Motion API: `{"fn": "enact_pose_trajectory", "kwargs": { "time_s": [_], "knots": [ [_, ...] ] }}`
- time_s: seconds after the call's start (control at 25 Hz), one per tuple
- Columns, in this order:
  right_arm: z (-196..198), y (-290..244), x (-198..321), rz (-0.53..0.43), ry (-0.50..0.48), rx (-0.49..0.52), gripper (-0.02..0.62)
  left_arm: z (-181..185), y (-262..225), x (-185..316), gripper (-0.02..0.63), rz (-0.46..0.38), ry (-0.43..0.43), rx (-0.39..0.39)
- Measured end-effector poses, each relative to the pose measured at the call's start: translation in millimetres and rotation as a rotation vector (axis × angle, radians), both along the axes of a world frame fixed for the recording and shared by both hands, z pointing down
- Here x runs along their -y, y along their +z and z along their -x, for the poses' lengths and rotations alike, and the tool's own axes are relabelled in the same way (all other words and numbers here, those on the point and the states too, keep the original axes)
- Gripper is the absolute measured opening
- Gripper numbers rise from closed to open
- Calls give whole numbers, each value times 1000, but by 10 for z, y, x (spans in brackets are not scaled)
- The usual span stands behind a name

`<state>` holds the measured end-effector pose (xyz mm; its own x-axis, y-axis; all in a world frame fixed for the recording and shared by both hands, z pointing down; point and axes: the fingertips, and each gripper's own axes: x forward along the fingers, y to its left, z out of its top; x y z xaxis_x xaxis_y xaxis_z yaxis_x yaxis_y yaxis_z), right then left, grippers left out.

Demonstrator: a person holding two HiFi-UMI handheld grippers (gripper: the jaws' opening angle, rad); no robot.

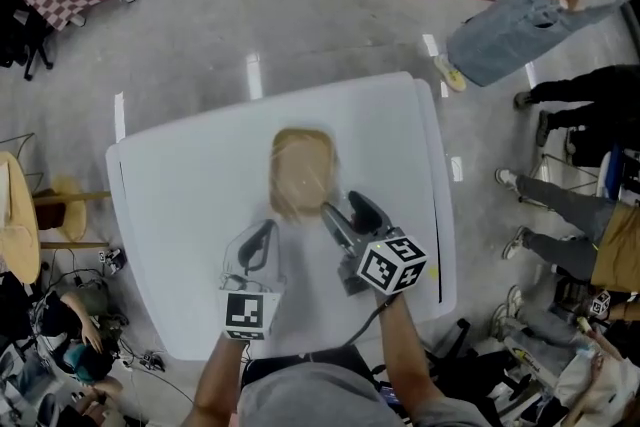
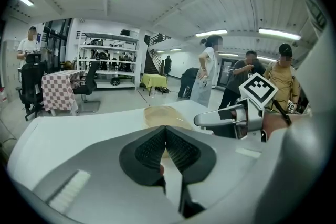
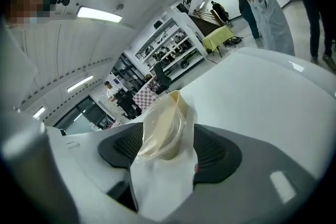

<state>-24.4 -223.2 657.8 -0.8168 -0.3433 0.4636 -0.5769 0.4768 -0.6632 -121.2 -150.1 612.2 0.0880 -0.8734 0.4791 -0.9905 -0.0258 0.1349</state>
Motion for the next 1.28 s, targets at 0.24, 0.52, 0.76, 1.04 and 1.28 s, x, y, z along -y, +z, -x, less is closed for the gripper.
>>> {"fn": "enact_pose_trajectory", "kwargs": {
  "time_s": [0.24, 0.52, 0.76, 1.04, 1.28],
  "knots": [
    [73, 90, 5, 39, -12, 5, 279, 98, 67, 2, 11, 18, -17, 2],
    [104, 110, -8, 79, -12, 24, 201, 180, 108, -2, 11, 27, -34, -1],
    [70, 62, -16, 84, -2, 29, 150, 182, 64, -22, 11, 18, -36, -13],
    [80, -70, -28, 84, 23, 72, 109, 256, 9, -105, 11, 7, -45, -12],
    [95, -242, -52, 67, 39, 104, 77, 270, -155, -140, 11, -20, -47, -17]
  ]
}}
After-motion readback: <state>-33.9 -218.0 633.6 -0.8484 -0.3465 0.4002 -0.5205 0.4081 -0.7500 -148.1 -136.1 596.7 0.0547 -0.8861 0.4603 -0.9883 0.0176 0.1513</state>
